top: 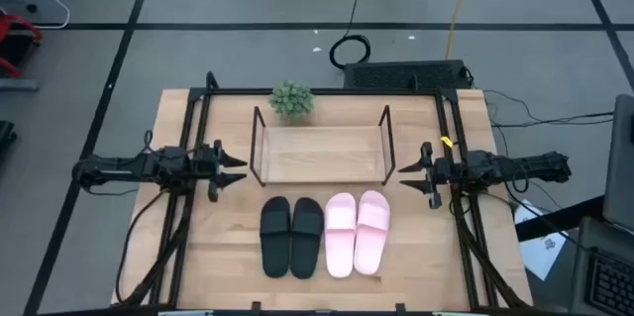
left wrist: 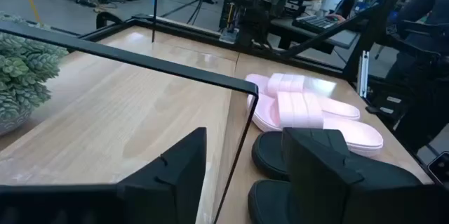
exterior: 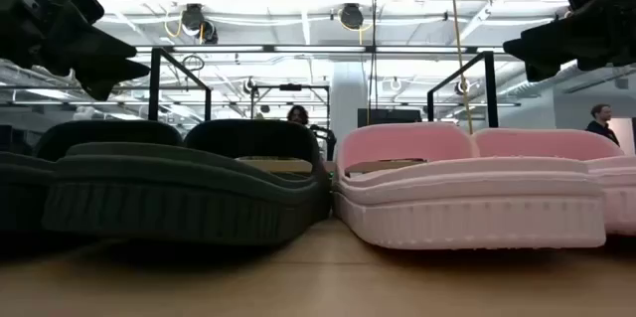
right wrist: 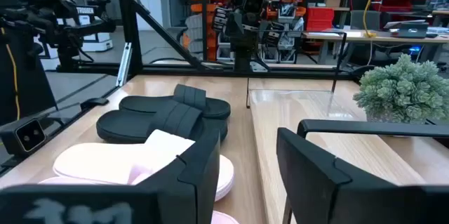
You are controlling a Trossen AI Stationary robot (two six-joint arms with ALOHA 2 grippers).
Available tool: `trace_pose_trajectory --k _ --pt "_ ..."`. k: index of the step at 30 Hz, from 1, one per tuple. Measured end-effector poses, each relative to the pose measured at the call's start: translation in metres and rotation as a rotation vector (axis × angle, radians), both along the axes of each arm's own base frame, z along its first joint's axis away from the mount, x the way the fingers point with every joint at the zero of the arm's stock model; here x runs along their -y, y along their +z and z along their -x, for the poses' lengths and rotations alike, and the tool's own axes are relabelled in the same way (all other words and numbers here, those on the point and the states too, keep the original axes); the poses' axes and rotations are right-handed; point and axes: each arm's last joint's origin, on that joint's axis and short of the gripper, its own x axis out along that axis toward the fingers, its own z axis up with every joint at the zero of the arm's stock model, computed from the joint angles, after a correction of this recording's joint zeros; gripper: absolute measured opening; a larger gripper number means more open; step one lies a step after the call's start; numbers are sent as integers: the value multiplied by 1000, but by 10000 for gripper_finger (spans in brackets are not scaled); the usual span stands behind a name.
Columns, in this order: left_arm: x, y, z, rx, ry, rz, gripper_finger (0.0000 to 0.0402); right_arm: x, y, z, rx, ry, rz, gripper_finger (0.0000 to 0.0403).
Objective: Pick and place slides into the shelf
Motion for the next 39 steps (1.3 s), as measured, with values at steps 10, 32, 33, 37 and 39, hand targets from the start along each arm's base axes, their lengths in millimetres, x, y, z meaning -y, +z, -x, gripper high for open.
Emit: trace_pose_trajectory --k 10,32,33,37,39 --pt "0 0 0 0 0 0 189 0 0 0 -1 0 0 132" --pt "0 0 0 0 0 0 189 0 0 0 1 1 20 132" --pt "0 0 0 0 -1 0 189 0 0 0 1 1 20 132" --pt "0 0 0 0 -1 0 189 0 0 0 2 1 22 132" --pt "0 0 0 0 -1 0 189 0 0 0 2 1 22 132"
